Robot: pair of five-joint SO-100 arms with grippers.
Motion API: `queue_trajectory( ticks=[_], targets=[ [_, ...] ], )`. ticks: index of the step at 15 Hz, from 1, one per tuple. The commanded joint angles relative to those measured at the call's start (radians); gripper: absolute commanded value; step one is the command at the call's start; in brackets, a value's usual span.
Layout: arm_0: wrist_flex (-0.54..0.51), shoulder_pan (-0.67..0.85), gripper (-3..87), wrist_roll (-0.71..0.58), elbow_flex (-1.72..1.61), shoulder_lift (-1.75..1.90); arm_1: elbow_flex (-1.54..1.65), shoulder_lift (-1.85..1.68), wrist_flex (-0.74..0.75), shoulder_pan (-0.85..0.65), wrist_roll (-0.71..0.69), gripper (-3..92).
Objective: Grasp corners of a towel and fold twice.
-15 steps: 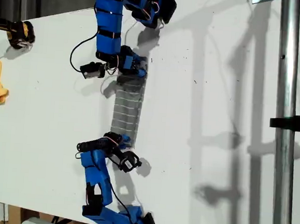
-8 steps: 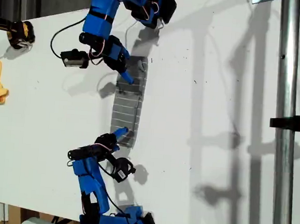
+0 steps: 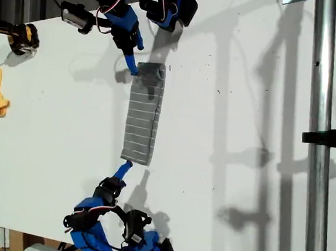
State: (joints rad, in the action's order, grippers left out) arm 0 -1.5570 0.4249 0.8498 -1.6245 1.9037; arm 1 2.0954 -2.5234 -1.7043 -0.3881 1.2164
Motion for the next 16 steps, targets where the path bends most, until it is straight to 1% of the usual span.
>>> queue_trajectory(
  ticks=[1,2,4,7,9,10,11,13,16],
  targets=[
    [0.072,-0.028,33.4,0.081,-0.296,0.348,0.071,-0.124,-0.005,0.083,0.146,42.7],
    [0.078,-0.037,32.7,0.13,-0.417,0.46,0.12,-0.186,0.006,0.118,0.202,42.6],
    [0.137,-0.089,31.0,0.225,-0.652,0.715,0.215,-0.299,0.051,0.199,0.31,41.7],
    [0.225,-0.17,25.6,0.313,-0.997,1.203,0.337,-0.348,0.121,0.318,0.457,42.1],
    [0.304,-0.236,23.1,0.371,-1.173,1.378,0.428,-0.456,0.126,0.367,0.532,41.8],
    [0.342,-0.275,22.3,0.397,-1.27,1.491,0.431,-0.457,0.129,0.368,0.534,41.7],
    [0.356,-0.291,21.7,0.407,-1.348,1.577,0.42,-0.414,0.123,0.36,0.529,41.4],
    [0.377,-0.291,22.1,0.403,-1.407,1.572,0.402,-0.321,0.118,0.354,0.528,41.6],
    [0.387,-0.291,22.0,0.413,-1.457,1.572,0.391,-0.302,0.1,0.305,0.508,40.7]
  ],
)
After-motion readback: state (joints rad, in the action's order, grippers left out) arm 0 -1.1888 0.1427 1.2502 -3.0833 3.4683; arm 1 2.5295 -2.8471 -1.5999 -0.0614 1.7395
